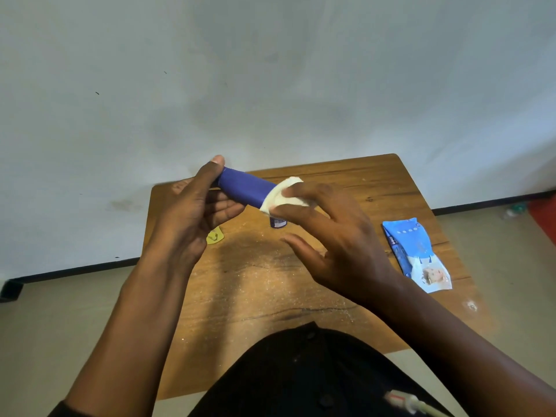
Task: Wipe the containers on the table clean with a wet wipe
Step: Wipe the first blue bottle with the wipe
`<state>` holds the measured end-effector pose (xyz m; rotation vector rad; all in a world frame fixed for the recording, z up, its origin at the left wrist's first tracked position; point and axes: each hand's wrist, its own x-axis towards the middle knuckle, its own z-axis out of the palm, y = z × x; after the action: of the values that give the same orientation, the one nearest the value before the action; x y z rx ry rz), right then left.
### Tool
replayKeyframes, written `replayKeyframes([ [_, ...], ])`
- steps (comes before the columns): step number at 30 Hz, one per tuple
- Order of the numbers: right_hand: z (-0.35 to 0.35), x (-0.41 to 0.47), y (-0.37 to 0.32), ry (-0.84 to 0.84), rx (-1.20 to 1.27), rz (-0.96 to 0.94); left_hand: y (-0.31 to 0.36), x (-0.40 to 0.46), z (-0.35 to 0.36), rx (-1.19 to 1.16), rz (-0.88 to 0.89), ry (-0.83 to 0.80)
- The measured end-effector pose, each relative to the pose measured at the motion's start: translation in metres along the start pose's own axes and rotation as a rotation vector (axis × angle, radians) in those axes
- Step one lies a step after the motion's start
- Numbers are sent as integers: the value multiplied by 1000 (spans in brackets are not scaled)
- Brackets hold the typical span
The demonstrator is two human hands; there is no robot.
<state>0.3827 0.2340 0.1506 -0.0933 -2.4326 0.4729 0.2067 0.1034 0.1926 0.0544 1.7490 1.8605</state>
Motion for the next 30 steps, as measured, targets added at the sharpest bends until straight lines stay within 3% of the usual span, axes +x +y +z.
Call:
replayKeyframes([
  [5, 2, 5, 1, 145, 153, 127, -6, -4, 3, 61, -1, 18],
  [8, -1, 7, -5, 203, 553, 522, -8, -7, 7, 87, 30, -33],
  [11, -4, 10, -11, 195, 1066, 868, -17, -11, 12, -73, 18, -193],
  [14, -1, 9, -14, 127, 1258, 972, -30, -17, 20, -351, -31, -332],
  [21, 2, 4, -15, 112, 1161, 1022, -36, -13, 28, -592, -114, -356],
  [26, -2, -1, -1, 256, 1128, 1120, -29, -1, 17, -825, -278, -244],
  [30, -5, 7, -10, 346, 855, 881, -25, 1, 23, -929, -424, -81],
])
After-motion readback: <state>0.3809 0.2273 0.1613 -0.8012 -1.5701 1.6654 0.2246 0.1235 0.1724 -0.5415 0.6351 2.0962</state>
